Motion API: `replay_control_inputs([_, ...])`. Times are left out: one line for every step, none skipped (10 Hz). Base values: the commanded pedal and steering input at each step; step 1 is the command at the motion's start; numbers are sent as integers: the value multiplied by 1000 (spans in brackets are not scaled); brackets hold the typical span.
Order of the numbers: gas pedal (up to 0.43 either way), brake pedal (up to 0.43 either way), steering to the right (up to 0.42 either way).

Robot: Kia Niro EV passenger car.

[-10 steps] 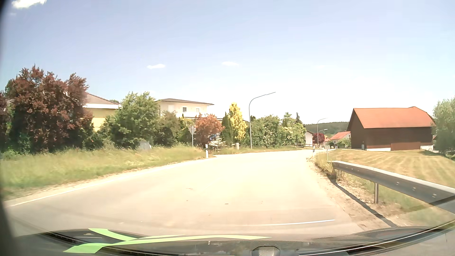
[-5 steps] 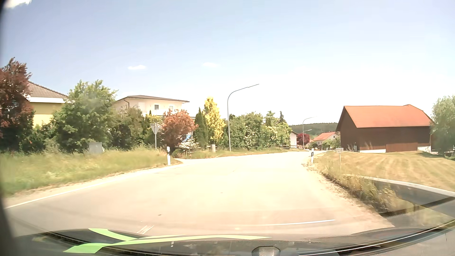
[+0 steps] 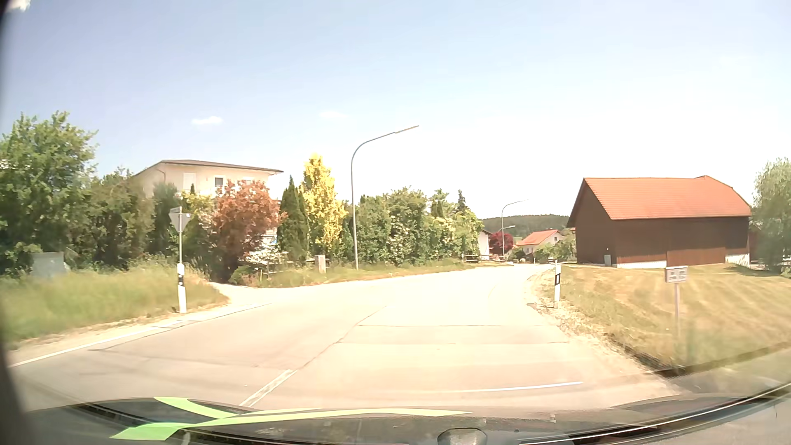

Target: Follow the waypoints while adhering to traffic rules and regulations

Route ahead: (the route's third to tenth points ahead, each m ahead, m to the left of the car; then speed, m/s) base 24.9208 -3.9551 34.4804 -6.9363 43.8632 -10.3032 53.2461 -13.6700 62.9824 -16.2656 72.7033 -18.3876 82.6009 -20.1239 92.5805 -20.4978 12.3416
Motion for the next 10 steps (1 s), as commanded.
replay_control_inputs([169,0,48])
replay_control_inputs([169,0,48])
replay_control_inputs([169,0,47])
replay_control_inputs([169,0,46])
replay_control_inputs([169,0,45])
replay_control_inputs([169,0,43])
replay_control_inputs([169,0,43])
replay_control_inputs([169,0,43])
replay_control_inputs([169,0,44])
replay_control_inputs([157,0,44])
